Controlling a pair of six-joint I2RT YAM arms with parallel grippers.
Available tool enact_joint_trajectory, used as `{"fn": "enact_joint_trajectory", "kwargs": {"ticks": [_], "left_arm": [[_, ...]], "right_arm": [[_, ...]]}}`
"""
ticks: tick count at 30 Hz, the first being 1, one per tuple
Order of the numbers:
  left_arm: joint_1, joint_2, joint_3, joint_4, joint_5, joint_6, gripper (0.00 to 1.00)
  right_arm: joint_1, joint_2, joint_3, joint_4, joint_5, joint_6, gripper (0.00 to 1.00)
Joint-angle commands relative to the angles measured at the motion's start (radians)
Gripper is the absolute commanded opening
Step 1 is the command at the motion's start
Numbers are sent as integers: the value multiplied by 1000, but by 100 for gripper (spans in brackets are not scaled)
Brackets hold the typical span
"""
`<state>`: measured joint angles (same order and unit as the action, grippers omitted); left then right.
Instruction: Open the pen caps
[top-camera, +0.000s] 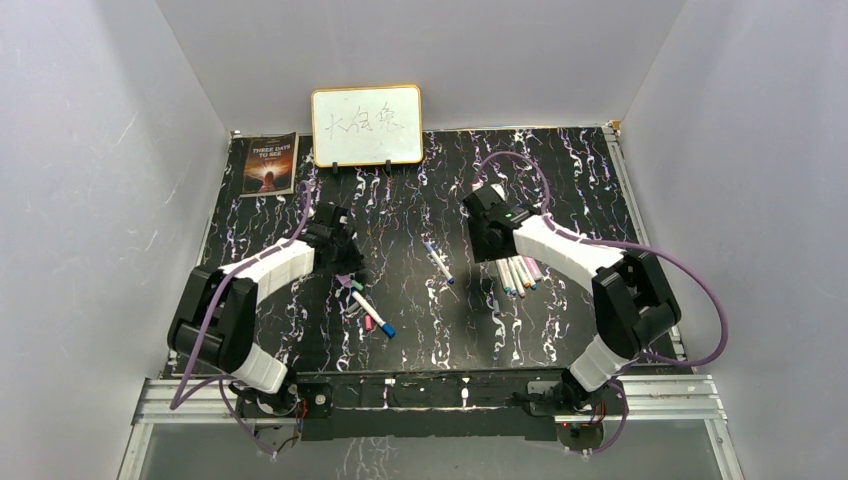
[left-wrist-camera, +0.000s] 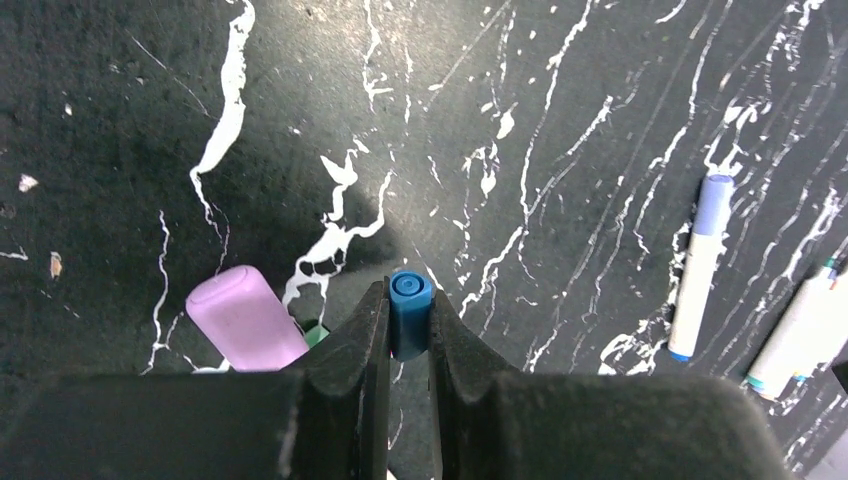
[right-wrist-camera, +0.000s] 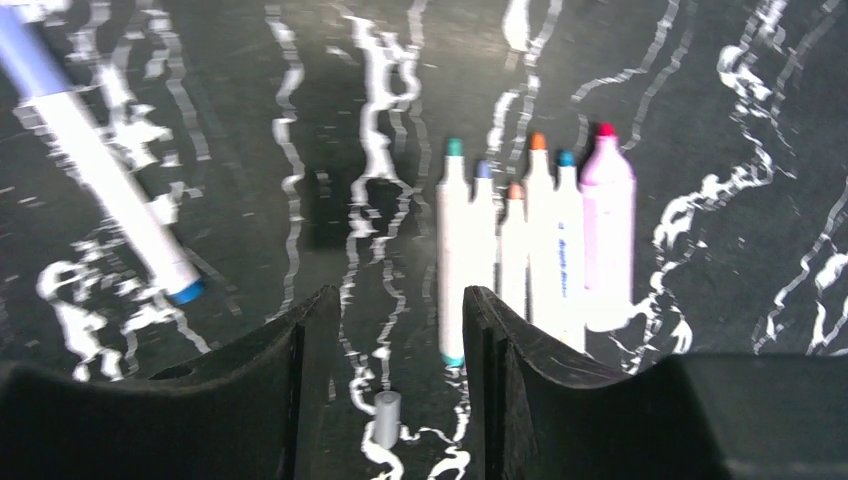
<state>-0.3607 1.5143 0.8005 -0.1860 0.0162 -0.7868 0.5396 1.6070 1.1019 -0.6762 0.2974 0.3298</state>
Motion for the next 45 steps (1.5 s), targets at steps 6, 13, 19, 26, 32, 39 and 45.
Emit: {"fn": "enact_joint_trajectory", "kwargs": {"ticks": [6,13,19,26,32,39,45], "left_arm": [[14,43,70,-64,-37,45,20],[15,19,103,-139,-56,61,45],[19,-12,117,-176,-64,67,47],[19,-102,124,-187,0,67,63],[19,-184,117,-184,93,57,95],[18,-303,59,-129,229,3,98],[18,-363,37,-116,283,-27,98]], "right_arm": [[60,53,94,95,-125,-42,48],[60,128,137,149,-222,-85,51],[60,217,200,171,-276,-106,53],[63,248,208,200,-344,-96,53],[78,242,157,244,-374,-77,53],[121,269,127,259,-339,-67,52],[173,307,131,203,-193,-42,40]]}}
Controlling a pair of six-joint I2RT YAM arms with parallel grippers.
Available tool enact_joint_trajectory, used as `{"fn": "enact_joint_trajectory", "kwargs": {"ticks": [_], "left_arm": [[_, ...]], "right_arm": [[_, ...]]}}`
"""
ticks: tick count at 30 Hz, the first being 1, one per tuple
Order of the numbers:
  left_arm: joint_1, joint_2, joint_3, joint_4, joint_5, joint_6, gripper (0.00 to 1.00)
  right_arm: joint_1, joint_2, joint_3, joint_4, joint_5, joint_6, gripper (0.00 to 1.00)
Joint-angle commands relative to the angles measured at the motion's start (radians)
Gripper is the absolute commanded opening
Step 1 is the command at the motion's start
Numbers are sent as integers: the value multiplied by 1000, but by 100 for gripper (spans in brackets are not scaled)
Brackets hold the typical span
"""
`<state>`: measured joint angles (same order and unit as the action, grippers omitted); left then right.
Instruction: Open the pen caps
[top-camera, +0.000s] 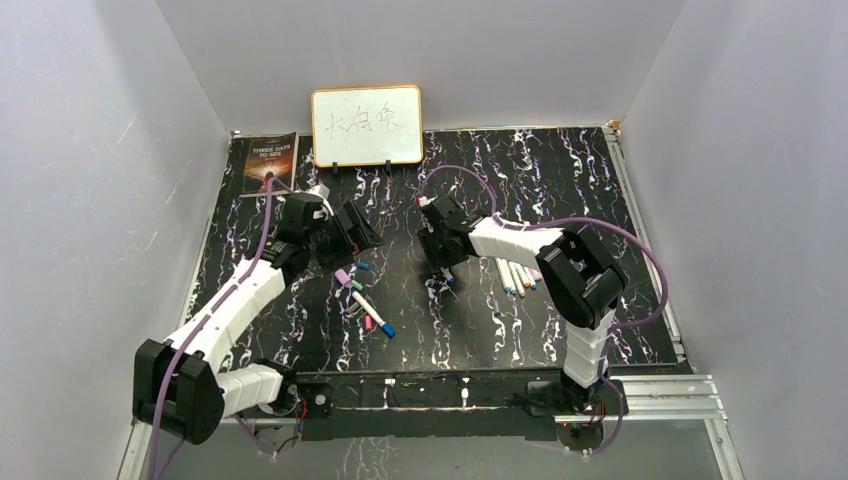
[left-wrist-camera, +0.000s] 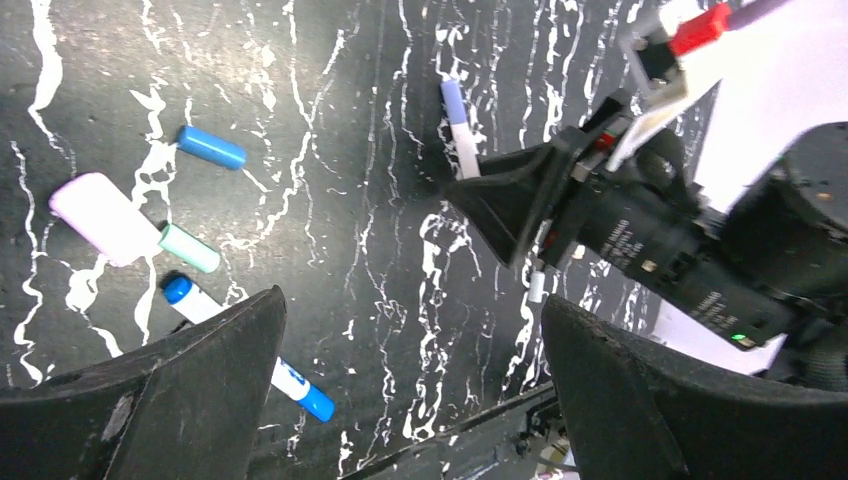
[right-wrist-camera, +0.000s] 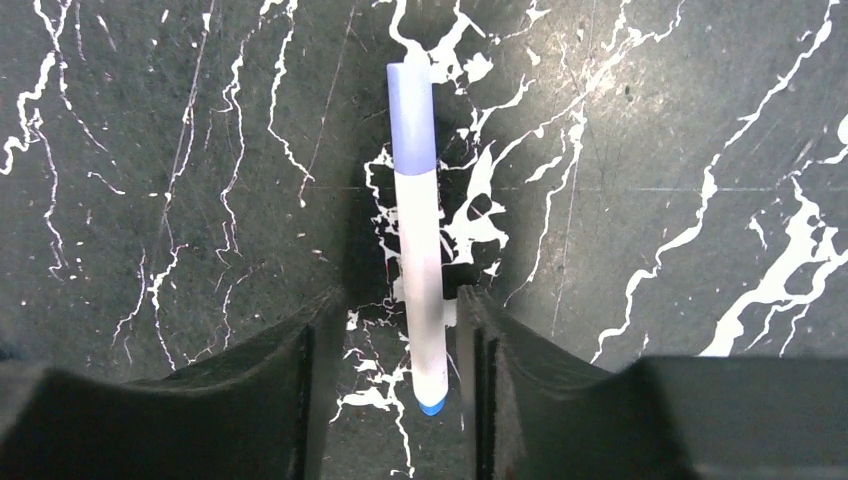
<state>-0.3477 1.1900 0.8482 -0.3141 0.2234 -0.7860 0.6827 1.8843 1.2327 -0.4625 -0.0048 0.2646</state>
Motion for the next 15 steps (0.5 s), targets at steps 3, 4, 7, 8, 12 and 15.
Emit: {"fn": "enact_joint_trajectory", "kwargs": {"ticks": [3,4,7,8,12,15], "left_arm": [[5,-59,-25,61,137,-44,99],[6,-65,-33,85,161,-57,99],[6,-73,-65,159,221,-105,99],[6,-74,-75,179,234,-118,98],[6,-90,-112,233,251,-159,98],[6,-116,-148,275,249,-194,98]], "right_arm": [[53,40,-9,-32,164,34,23],[56,42,-14,-33,162,34,14],[57,19,-39,-23,120,31,0],[56,-4,-53,-7,91,29,0],[53,-168,-120,56,-83,44,0],[49,-295,-173,109,-241,98,0]]}}
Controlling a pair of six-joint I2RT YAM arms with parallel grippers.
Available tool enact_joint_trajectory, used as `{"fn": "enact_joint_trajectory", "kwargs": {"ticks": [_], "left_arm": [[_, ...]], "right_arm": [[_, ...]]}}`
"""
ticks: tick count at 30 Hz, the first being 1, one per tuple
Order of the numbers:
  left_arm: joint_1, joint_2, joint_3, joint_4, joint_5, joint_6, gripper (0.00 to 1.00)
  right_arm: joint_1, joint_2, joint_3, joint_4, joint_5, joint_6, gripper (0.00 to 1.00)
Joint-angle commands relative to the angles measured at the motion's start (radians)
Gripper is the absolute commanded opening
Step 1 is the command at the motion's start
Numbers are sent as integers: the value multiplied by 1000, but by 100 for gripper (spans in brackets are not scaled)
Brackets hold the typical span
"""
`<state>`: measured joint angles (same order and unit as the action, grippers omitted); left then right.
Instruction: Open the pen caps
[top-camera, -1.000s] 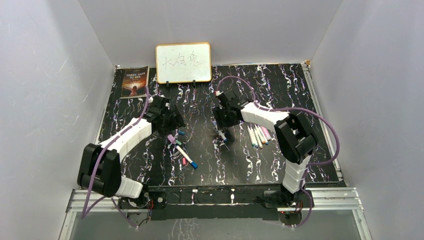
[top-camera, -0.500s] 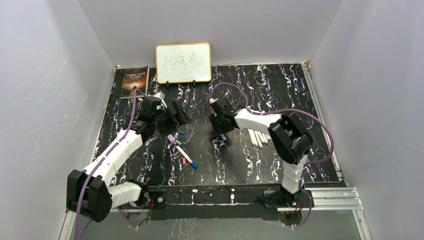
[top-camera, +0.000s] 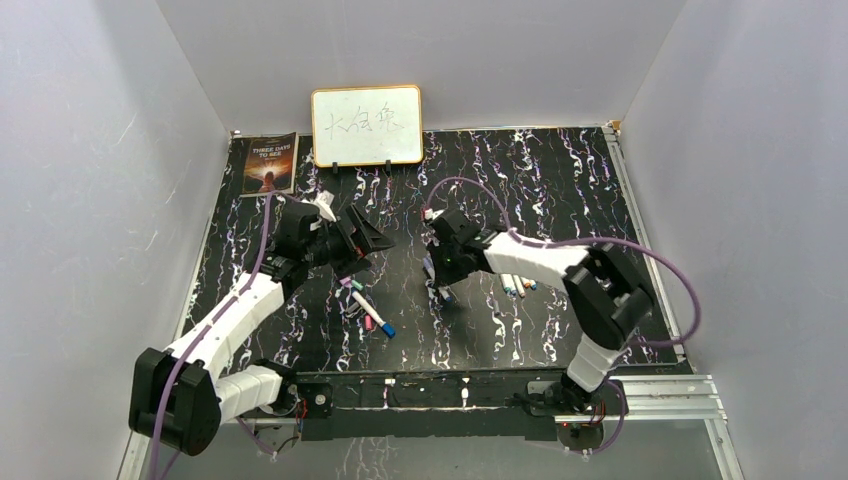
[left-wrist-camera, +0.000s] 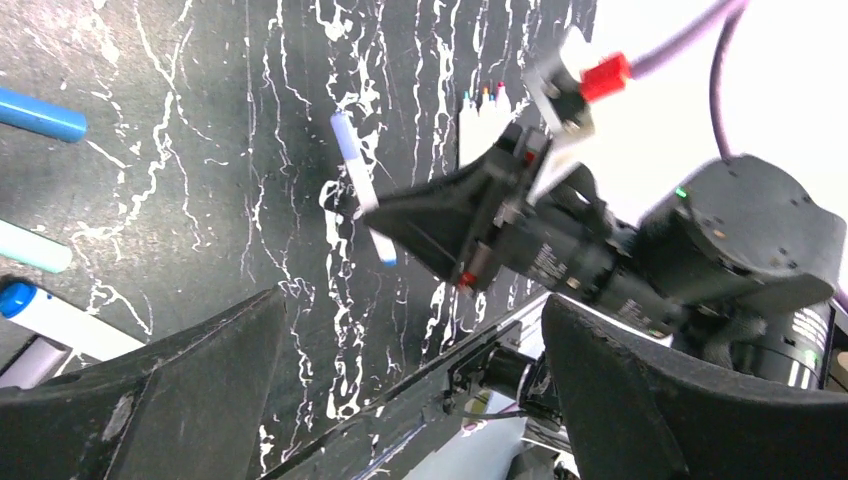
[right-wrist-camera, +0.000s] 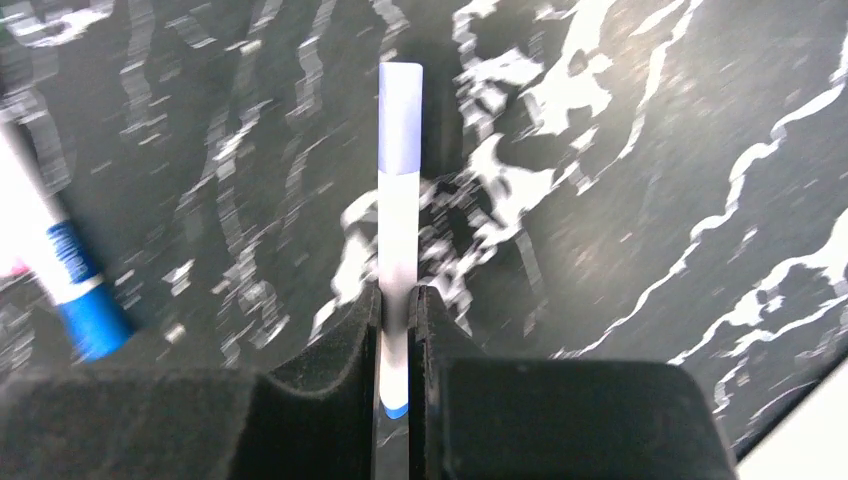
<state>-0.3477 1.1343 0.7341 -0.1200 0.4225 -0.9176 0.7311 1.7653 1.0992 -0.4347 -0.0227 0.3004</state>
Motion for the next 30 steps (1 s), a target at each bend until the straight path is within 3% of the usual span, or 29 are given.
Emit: {"fn": "enact_joint_trajectory", "kwargs": {"ticks": [1,8,16,24,30], "left_arm": [[3,-66,-47,93,49,-75,98],[-11,-78,-82,152,33,-133,98],[-69,-45,-81,184,-24,-161,91],[-130,-17,-68,184,-73,-162,68],[-148,0,-68,192,-74,-170,36]], "right_arm": [[0,-215,-61,105,-272,85,0],[2,-379,-207,314,-531,288,0],[78,-397,-197,389,-515,381,0],[88,-398,-159,379,-468,402,0],[88,-402,-153,363,-444,407,0]]}}
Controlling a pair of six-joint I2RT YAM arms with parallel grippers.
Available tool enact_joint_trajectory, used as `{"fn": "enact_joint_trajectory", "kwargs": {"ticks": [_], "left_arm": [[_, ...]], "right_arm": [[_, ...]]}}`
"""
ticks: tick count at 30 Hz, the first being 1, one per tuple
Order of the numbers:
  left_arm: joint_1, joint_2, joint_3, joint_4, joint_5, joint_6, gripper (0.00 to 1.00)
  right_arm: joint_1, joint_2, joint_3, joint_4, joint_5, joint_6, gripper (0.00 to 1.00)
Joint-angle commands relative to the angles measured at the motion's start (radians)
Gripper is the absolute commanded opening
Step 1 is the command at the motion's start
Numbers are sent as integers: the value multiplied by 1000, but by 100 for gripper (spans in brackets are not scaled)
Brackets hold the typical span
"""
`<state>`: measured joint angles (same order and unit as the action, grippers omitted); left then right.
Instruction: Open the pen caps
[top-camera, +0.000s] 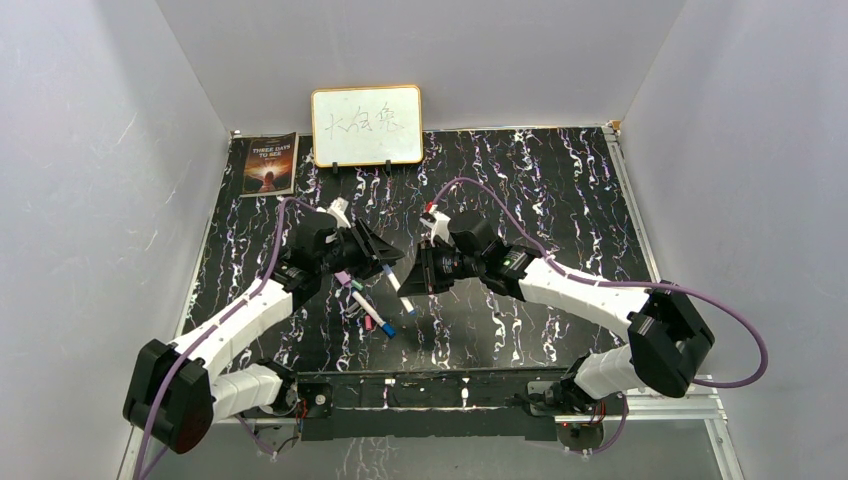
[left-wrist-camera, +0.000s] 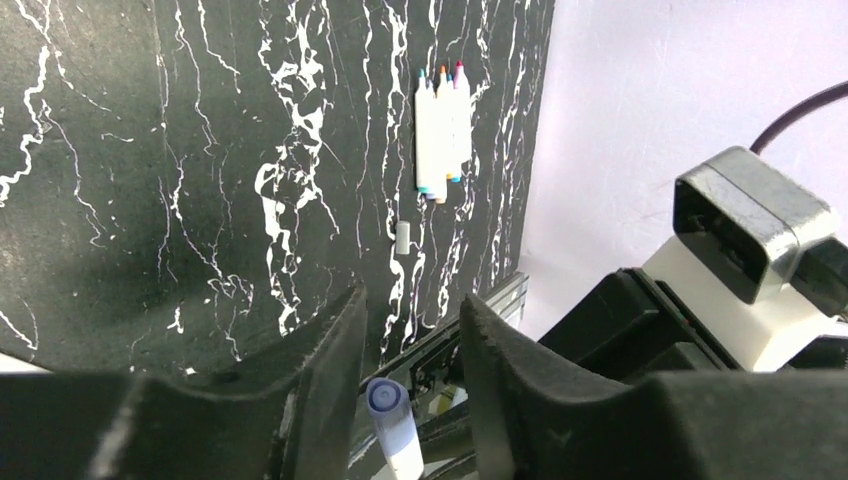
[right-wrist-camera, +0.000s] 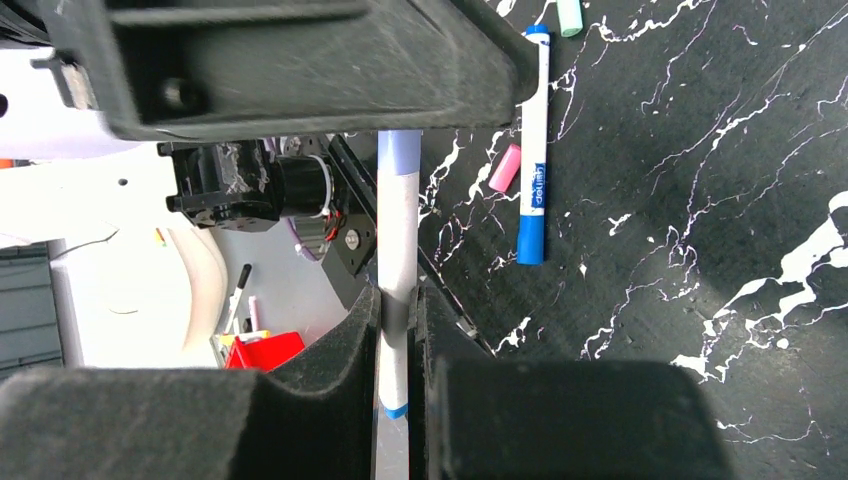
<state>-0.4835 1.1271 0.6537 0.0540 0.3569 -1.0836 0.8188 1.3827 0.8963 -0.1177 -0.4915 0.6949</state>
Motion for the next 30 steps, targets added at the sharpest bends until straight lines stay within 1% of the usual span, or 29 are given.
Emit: {"fn": "enact_joint_trajectory", "kwargs": {"ticks": [1,3,5,7,9,11,12,15,19,21,23,24,29,30], "left_arm": [[-14,10,16,18,-10,-4,30],[-20,17,20,14,-14,-1,22],[-24,22,24,6,-16,1,19],[-31,29,30,1,-19,1,18],[-39,30,34,-5,-25,4,21],[-44,31,41,-18,-32,9,32],[-46,31,43,-22,-34,10,34],[-51,26,39,-28,-38,12,36],[-53,19,31,-29,-44,13,25],[-55,17,29,-29,-44,13,15],[-57,17,26,-26,-43,11,6],[-59,18,26,-25,-43,13,0],[-67,20,27,-20,-36,15,0],[-69,21,27,-18,-36,11,0]], "right_arm": [[1,-19,49,42,30,13,0],[1,-20,50,35,42,15,0],[2,-19,51,32,48,16,0],[1,-17,55,26,56,16,0],[0,-15,60,22,63,16,0],[0,-10,66,16,69,14,0],[1,-8,66,13,72,10,0],[0,-8,66,5,86,6,0],[0,-4,62,-4,93,0,0],[0,-4,57,-5,95,-1,0],[0,-4,53,-6,101,-1,0],[0,-4,52,-7,103,0,0],[0,2,60,-9,101,-2,0],[1,6,64,-13,99,-4,4]]}}
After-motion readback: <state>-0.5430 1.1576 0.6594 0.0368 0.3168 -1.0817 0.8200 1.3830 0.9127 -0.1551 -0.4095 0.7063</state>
